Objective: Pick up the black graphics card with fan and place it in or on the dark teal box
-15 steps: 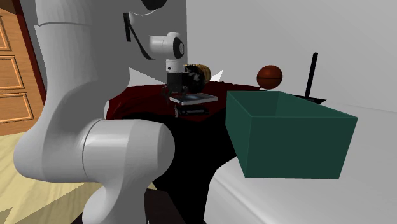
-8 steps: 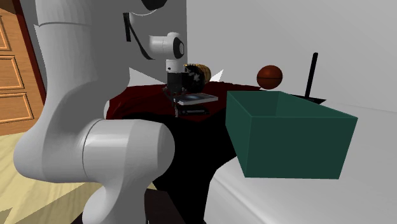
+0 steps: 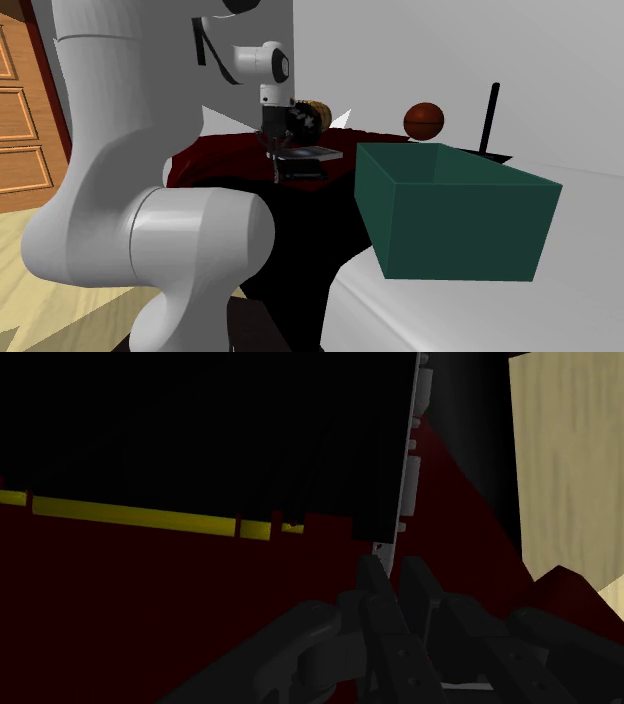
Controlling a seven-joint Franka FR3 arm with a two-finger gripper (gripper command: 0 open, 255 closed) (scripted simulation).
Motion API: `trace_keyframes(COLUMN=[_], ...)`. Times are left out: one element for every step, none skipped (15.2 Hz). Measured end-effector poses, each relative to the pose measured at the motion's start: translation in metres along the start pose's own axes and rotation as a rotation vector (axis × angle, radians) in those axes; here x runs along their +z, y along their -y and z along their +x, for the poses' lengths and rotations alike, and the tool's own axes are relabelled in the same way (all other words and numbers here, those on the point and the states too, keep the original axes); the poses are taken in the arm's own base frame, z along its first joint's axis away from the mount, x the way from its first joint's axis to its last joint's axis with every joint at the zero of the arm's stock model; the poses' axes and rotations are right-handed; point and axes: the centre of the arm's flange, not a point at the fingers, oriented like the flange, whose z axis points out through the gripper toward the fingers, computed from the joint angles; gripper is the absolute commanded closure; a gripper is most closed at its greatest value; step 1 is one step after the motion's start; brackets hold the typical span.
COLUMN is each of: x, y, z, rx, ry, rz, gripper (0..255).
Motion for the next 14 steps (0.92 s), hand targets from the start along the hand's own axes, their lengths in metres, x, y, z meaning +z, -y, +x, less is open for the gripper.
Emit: trace_keyframes(x=[-0.005,-0.011,-0.017,-0.022,-0.028,-0.032,-0.037,-0.042,-0.047,-0.053,-0.058,-0.063,-0.070,-0.075], y=[0.000,0.002,0.001,0.002,0.001,0.001,0.001,0.003,0.003,0.003,0.003,0.003,0.003,0.004], z=[0.000,0.000,-0.001,-0.002,-0.002,-0.002,-0.003,-0.002,-0.003,-0.004,-0.003,-0.004,-0.004,-0.004], rx=[0.000,0.000,0.000,0.000,0.000,0.000,0.000,0.000,0.000,0.000,0.000,0.000,0.000,0.000], ry=[0.000,0.000,0.000,0.000,0.000,0.000,0.000,0.000,0.000,0.000,0.000,0.000,0.000,0.000], rz=[0.000,0.000,0.000,0.000,0.000,0.000,0.000,0.000,0.000,0.000,0.000,0.000,0.000,0.000], gripper=[255,255,255,255,255,255,255,255,255,255,255,255,255,255])
